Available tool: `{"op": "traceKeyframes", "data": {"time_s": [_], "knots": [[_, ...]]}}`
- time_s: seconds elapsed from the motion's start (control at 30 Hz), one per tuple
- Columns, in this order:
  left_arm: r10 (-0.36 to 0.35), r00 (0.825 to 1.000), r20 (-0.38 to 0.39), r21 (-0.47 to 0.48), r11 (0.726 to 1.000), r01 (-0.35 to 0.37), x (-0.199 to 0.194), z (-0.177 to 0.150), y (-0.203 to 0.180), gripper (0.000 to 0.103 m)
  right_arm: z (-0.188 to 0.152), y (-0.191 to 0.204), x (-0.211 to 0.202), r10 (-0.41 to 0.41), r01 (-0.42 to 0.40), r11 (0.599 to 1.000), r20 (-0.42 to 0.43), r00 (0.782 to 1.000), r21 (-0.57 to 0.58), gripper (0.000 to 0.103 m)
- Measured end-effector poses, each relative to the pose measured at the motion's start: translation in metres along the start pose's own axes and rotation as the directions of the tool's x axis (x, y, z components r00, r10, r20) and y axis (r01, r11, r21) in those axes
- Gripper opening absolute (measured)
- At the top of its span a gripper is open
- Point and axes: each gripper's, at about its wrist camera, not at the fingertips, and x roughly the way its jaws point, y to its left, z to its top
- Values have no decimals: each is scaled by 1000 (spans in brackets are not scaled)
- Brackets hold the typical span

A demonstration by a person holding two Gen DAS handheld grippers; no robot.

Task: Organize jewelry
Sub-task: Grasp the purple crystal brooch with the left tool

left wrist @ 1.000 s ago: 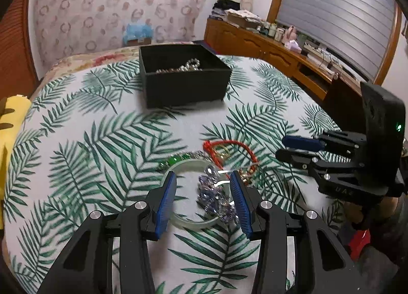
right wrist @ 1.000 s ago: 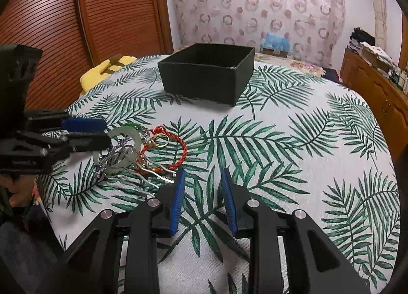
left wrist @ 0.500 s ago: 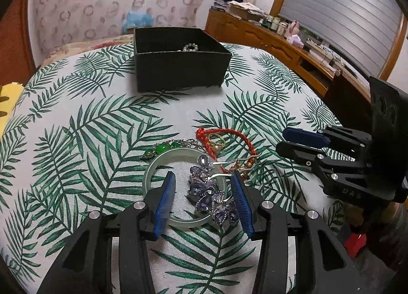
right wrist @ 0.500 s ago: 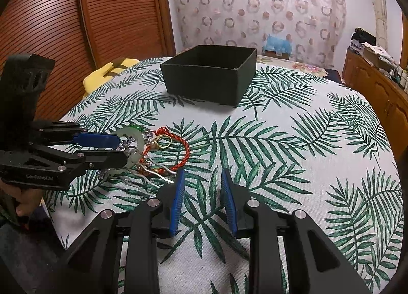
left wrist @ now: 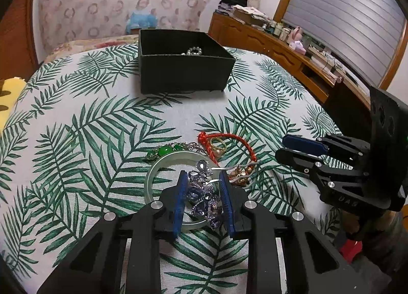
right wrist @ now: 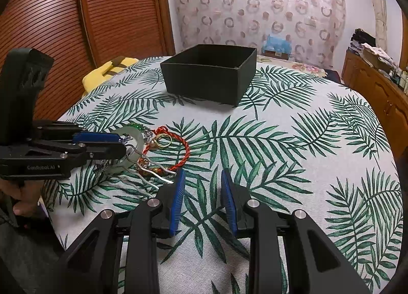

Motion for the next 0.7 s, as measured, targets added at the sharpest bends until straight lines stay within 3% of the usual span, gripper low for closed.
{"op": "traceKeyframes", "data": {"time_s": [0.7], "knots": [[67, 989, 134, 26, 997, -71, -41, 9, 1, 19, -1, 2, 2, 5, -5, 1000, -8, 1000, 0, 32]]}}
